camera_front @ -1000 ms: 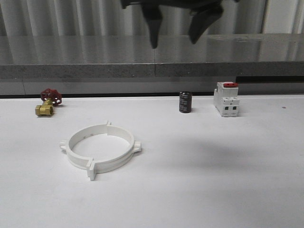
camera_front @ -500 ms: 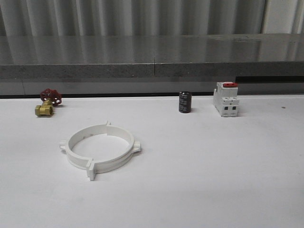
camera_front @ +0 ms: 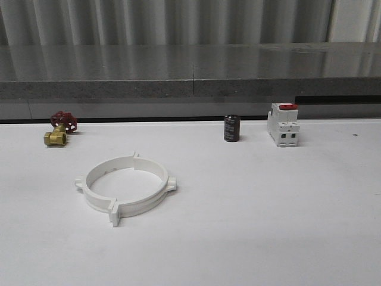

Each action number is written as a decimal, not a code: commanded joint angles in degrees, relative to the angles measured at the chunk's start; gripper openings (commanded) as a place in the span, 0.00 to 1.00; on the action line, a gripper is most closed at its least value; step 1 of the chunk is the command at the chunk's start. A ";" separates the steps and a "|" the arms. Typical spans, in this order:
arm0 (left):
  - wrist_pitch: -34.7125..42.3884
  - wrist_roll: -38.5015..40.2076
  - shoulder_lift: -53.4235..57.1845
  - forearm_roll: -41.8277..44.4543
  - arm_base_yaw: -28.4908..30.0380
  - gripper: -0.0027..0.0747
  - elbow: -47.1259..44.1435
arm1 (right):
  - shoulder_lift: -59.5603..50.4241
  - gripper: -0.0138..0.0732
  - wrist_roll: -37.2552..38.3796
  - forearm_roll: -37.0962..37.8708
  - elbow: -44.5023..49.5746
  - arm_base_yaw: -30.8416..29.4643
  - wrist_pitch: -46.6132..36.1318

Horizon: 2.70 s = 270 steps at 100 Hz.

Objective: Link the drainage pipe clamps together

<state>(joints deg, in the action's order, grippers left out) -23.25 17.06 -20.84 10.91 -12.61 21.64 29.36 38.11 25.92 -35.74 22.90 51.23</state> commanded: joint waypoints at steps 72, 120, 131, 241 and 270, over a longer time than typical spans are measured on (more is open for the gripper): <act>4.21 -0.01 -0.22 -0.12 0.11 0.01 1.66 | -2.80 0.08 -0.62 2.85 -0.77 -0.46 -2.58; 4.21 -0.01 -0.22 -0.12 0.11 0.01 1.66 | -11.04 0.08 -7.69 5.40 4.85 -2.74 -15.16; 4.21 -0.01 -0.22 -0.12 0.11 0.01 1.66 | -16.14 0.08 -12.48 0.69 7.81 -6.37 -17.91; 4.21 -0.01 -0.32 -0.12 0.11 0.01 1.66 | -31.08 0.08 -34.01 -25.92 36.25 -24.83 -49.67; 4.21 -0.01 -0.32 -0.12 0.11 0.01 1.66 | -31.08 0.08 -33.97 -24.47 36.25 -24.78 -49.99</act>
<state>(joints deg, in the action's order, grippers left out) -23.25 17.06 -20.84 10.91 -12.61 21.64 -0.65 3.90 0.56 1.57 -1.79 6.36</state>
